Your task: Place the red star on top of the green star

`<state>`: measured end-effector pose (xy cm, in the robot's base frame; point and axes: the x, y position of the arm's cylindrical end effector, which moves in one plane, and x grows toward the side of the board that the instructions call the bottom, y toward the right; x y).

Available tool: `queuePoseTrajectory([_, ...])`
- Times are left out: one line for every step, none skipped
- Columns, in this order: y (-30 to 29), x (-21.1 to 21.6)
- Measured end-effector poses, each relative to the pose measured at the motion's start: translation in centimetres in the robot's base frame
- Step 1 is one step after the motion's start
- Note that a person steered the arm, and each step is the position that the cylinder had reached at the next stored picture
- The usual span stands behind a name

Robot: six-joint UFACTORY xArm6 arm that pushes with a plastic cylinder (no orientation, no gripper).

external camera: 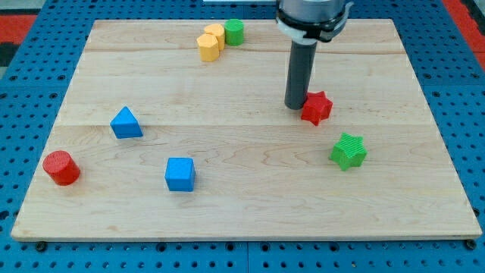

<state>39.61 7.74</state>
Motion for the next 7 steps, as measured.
queuePoseTrajectory([1.2,-1.3])
queuePoseTrajectory([6.0,0.1])
queuePoseTrajectory([6.0,5.6])
queuePoseTrajectory([6.5,5.3])
queuePoseTrajectory([2.9,4.6])
queuePoseTrajectory([-6.8,4.6])
queuePoseTrajectory([-13.9,5.5])
